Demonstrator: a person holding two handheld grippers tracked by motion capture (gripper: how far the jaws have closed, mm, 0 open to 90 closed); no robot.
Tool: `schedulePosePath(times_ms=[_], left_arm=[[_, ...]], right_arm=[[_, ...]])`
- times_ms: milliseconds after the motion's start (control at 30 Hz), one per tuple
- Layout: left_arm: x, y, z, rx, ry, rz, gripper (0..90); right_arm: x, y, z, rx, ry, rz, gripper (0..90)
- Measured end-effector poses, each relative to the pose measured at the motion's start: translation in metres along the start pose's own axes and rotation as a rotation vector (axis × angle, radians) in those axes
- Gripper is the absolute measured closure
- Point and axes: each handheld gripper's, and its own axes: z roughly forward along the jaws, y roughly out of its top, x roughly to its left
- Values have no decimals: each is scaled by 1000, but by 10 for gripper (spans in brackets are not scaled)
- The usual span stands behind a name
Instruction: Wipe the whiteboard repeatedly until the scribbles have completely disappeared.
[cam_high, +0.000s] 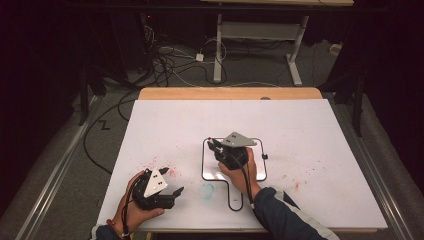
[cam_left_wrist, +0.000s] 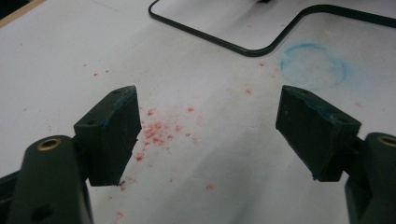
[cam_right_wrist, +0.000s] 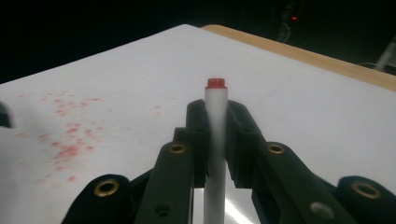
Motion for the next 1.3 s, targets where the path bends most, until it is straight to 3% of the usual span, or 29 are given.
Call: schedulePosePath(times_ms=[167,233,367,467,633,733,833,900,1000,1100,1300], left_arm=[[0,0,0,5,1,4,213],[0,0,1,5,-1,3,214],[-1,1,2,9,-1,5,214],[-1,1,1,8,-1,9,214],[0,1,2,9,0,4,214],[-1,1,2,11,-1,11,214],[-1,1,2,12,-2,10,214],[-1,2,3,11,-2,10,214],[-1,1,2,11,-3,11,214],[0,1,1,7,-3,7,214],[-1,2,1,6,-3,13,214]], right_arm=[[-32,0,-7,10,-84,29,815],[-42,-2,-10,10,-99,63,814],[-47,-4,-16,16,-108,77,814],[-46,-6,-21,30,-111,37,814],[-61,-11,-34,49,-155,40,814],[-62,-14,-38,44,-142,44,814],[-54,-17,-38,39,-86,62,814],[-47,-18,-36,48,-57,46,814],[-46,-16,-33,43,-78,12,813],[-57,-18,-36,44,-108,41,814],[-60,-17,-55,42,-67,66,814]])
